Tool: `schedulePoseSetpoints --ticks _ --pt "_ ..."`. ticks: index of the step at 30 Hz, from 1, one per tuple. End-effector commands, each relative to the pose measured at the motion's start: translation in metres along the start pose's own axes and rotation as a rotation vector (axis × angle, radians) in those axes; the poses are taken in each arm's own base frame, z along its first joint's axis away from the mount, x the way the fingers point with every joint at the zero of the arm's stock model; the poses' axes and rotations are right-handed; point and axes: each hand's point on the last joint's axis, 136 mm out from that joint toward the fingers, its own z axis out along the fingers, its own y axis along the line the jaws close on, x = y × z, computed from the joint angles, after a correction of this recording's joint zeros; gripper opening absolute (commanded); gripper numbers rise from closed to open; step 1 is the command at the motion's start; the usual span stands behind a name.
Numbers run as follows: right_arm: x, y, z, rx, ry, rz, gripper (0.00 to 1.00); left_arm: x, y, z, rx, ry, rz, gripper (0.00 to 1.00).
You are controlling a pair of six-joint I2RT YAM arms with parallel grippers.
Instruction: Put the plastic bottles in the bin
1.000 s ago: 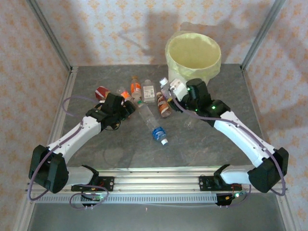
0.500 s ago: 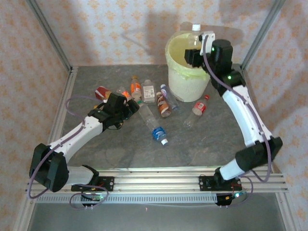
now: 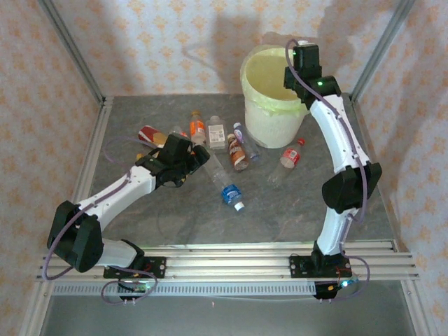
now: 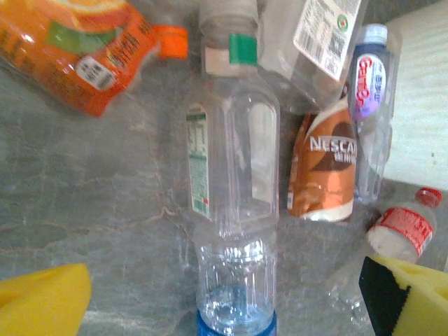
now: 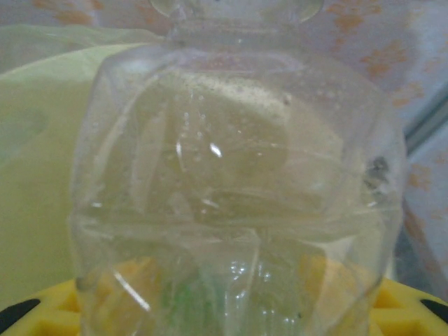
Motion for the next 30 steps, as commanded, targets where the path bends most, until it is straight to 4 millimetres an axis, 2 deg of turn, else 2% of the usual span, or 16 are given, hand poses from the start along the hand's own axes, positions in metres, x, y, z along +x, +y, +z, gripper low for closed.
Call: schedulePoseSetpoints --ticks 1,8,18,22,30 --pt "-0.009 -0.033 -0.006 0.175 -0.001 -0.064 0.50 0.006 -0.018 -0.003 -0.001 0.017 0.072 1.00" --pt "-0.008 -0.040 0.010 0.257 0.029 -0.132 0.53 0.020 -0.022 0.014 -0.024 0.073 0.096 1.00" --pt "-0.010 -0.037 0.037 0.293 0.044 -0.160 0.61 0.019 -0.015 0.010 -0.032 0.028 0.070 1.00" --pt "-0.011 -0.049 0.038 0.383 0.044 -0.150 0.66 0.019 -0.009 0.009 -0.045 0.017 0.062 1.00" --pt "-0.012 -0.046 0.031 0.345 0.044 -0.135 0.77 0.009 -0.005 0.002 -0.079 -0.035 0.084 1.00"
